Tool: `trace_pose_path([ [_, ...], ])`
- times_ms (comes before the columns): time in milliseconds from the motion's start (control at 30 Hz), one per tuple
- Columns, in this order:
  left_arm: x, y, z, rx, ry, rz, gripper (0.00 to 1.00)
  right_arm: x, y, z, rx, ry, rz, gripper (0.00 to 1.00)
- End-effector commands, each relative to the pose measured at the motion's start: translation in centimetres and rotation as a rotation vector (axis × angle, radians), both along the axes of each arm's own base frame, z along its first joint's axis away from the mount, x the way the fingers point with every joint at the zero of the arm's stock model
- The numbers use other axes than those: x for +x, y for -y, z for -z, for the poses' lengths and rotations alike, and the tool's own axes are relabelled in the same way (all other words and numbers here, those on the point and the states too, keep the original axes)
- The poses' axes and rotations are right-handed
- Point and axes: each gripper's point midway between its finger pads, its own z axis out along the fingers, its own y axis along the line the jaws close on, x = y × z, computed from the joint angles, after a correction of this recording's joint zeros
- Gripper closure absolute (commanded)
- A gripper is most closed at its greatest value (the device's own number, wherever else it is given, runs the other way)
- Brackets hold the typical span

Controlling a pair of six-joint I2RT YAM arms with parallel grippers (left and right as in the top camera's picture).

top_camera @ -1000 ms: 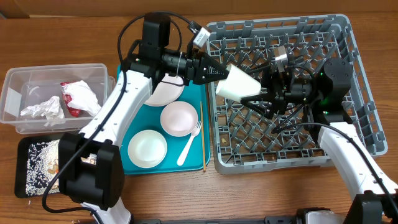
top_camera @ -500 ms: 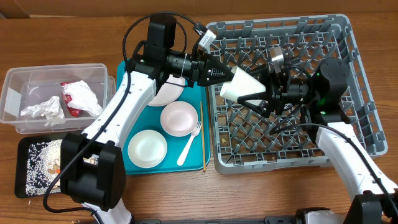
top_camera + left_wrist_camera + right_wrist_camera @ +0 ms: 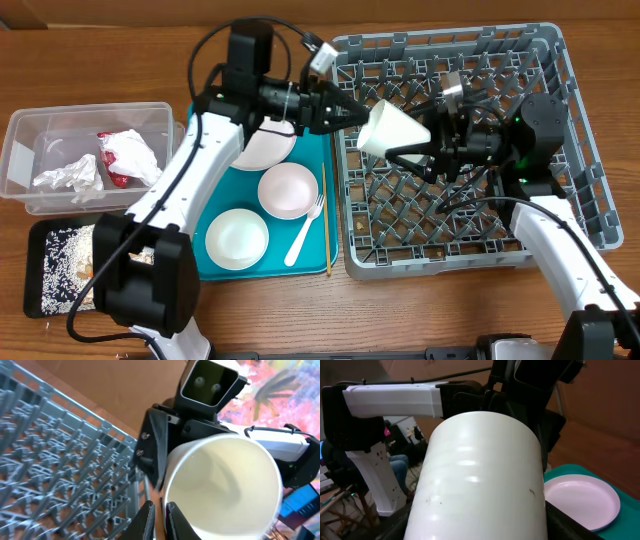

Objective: Sort waste into correct bins and load items into the dishwasher
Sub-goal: 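Grasp the cup with the right gripper, then open the left gripper, then lower the cup with the right gripper into the gray rack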

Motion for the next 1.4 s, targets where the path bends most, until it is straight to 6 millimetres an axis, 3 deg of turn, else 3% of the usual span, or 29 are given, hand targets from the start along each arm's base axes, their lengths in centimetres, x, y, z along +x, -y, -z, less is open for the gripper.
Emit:
trace_pose_path([
  [0,1.8,-1.7,0.0,0.009,-0.007,-0.061,0.89,1.1,0.5,-0.7,0.007,-0.005,0.060,0.39],
  [200,2.5,-2.9,0.1,0.010,-0.012,-0.093,0.92,4.5,2.0,-1.0,0.048,-0.121,0.261,0.40],
  [300,2.5,-2.9,0.1,0.010,-0.012,-0.093,0.93,8.0,4.3,-0.2,0.074,-0.241,0.487,0.43],
  [333,2.5,-2.9,0.1,0.010,-0.012,-0.092,0.94,9.9,6.0,0.9,0.064,-0.306,0.628,0.44],
  [433,2.5,-2.9,0.1,0.011,-0.015,-0.093,0.94,12.2,8.9,2.9,-0.011,-0.354,0.853,0.45],
  [533,2.9,-2.9,0.6,0.037,-0.034,-0.125,0.94,13.2,11.1,3.5,-0.115,-0.361,0.995,0.45],
  [633,3.8,-3.1,2.3,0.114,-0.093,-0.206,0.94,13.3,13.8,1.9,-0.302,-0.374,1.139,0.45],
  [700,4.4,-3.3,3.1,0.153,-0.104,-0.248,0.95,12.3,15.8,-1.0,-0.419,-0.369,1.233,0.45],
  [800,5.3,-3.7,4.5,0.223,-0.124,-0.323,0.95,10.7,17.0,-2.7,-0.492,-0.412,1.282,0.45],
  [1000,5.9,-4.5,6.9,0.332,-0.188,-0.409,0.95,8.7,17.0,1.9,-0.629,-0.591,1.235,0.46],
  [1200,5.8,-4.6,7.0,0.336,-0.194,-0.410,0.96,8.9,16.8,5.0,-0.731,-0.669,1.182,0.48],
  [1367,5.8,-4.6,7.0,0.339,-0.200,-0.409,0.96,8.8,16.2,9.0,-0.834,-0.764,1.126,0.48],
])
